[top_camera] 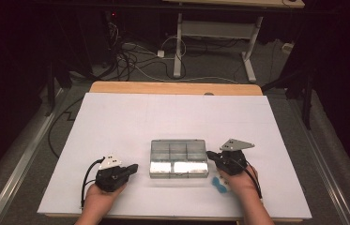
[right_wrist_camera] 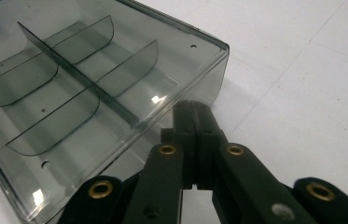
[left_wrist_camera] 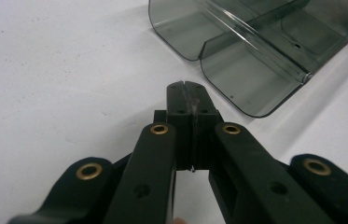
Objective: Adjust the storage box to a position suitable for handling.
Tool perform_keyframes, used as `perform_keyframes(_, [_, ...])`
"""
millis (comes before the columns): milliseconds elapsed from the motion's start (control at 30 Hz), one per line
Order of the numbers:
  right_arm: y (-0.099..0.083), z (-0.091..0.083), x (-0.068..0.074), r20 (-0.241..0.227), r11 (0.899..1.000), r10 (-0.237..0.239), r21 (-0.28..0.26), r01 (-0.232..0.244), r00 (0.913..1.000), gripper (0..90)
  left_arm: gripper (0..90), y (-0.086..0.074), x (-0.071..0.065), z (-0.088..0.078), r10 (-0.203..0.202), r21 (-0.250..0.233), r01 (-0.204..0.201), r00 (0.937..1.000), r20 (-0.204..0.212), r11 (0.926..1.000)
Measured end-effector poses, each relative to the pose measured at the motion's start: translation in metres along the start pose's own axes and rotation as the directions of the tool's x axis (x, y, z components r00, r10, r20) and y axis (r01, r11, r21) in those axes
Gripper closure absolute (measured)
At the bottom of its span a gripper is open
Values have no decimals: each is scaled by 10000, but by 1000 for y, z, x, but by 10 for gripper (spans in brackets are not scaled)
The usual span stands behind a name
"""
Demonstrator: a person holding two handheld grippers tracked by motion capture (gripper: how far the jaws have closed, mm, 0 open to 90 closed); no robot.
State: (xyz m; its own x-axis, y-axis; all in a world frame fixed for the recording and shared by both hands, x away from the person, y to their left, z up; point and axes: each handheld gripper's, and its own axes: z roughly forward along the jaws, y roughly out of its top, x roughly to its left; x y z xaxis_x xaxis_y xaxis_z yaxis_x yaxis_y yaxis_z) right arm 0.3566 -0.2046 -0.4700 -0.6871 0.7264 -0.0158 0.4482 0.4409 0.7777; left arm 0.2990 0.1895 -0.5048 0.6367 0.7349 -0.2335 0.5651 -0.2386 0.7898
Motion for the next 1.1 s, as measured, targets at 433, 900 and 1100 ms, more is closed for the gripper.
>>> perform_keyframes(433, [-11, -34, 7, 6, 9961, 490, -741, -488, 9988, 900, 874, 0, 5, -5, 659, -349, -643, 9967, 480, 9973])
perform_keyframes(900, [-24, -45, 39, -218, 9969, 181, -762, -197, 9996, 900, 875, -6, 30, -18, 292, -729, -280, 9994, 160, 9969])
perform_keyframes(1100, [-25, -50, 48, -521, 9945, 169, -1023, -222, 9985, 900, 875, -7, 26, -17, 522, -696, -531, 9985, -151, 9962])
